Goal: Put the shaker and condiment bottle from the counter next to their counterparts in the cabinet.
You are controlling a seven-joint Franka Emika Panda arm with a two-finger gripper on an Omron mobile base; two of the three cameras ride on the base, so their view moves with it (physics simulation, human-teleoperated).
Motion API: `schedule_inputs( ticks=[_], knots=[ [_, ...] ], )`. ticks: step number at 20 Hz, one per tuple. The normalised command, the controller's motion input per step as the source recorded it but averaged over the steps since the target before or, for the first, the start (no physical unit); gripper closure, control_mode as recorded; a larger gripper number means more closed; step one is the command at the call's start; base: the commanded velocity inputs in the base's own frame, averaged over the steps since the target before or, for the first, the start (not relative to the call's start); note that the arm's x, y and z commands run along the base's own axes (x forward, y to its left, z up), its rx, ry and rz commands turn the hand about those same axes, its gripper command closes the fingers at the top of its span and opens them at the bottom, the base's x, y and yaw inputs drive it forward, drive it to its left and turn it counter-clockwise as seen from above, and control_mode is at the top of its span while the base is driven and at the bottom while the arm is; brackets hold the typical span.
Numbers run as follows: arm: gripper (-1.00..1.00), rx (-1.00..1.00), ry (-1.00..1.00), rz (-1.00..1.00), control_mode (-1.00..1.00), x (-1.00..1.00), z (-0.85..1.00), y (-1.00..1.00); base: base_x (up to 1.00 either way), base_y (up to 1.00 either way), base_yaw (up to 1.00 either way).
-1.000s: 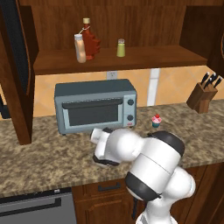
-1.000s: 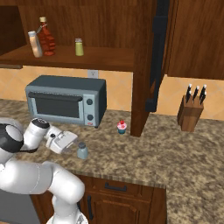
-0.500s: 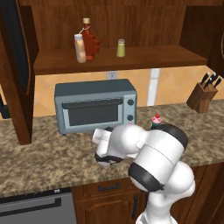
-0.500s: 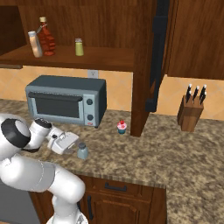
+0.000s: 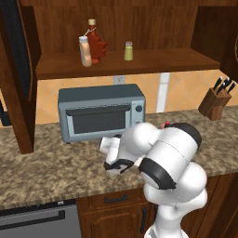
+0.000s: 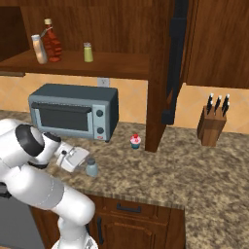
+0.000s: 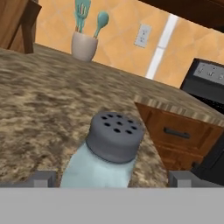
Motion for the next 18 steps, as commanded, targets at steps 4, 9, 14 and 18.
schedule_inputs(
  ticks=[4, 9, 14, 18],
  knots=[
    [-1.00, 0.03, 0.00, 0.14, -1.00, 0.30, -0.18, -0.16, 0.00, 0.00, 0.00],
    [1.00, 0.02, 0.00, 0.16, -1.00, 0.03, -0.27, -0.14, 0.00, 0.00, 0.00],
    [1.00, 0.00, 0.02, 0.02, -1.00, 0.01, 0.00, -0.04, 0.00, 0.00, 0.00],
    [1.00, 0.03, -0.08, 0.15, -1.00, -0.24, 0.57, -0.08, 0.00, 0.00, 0.00]
  ],
)
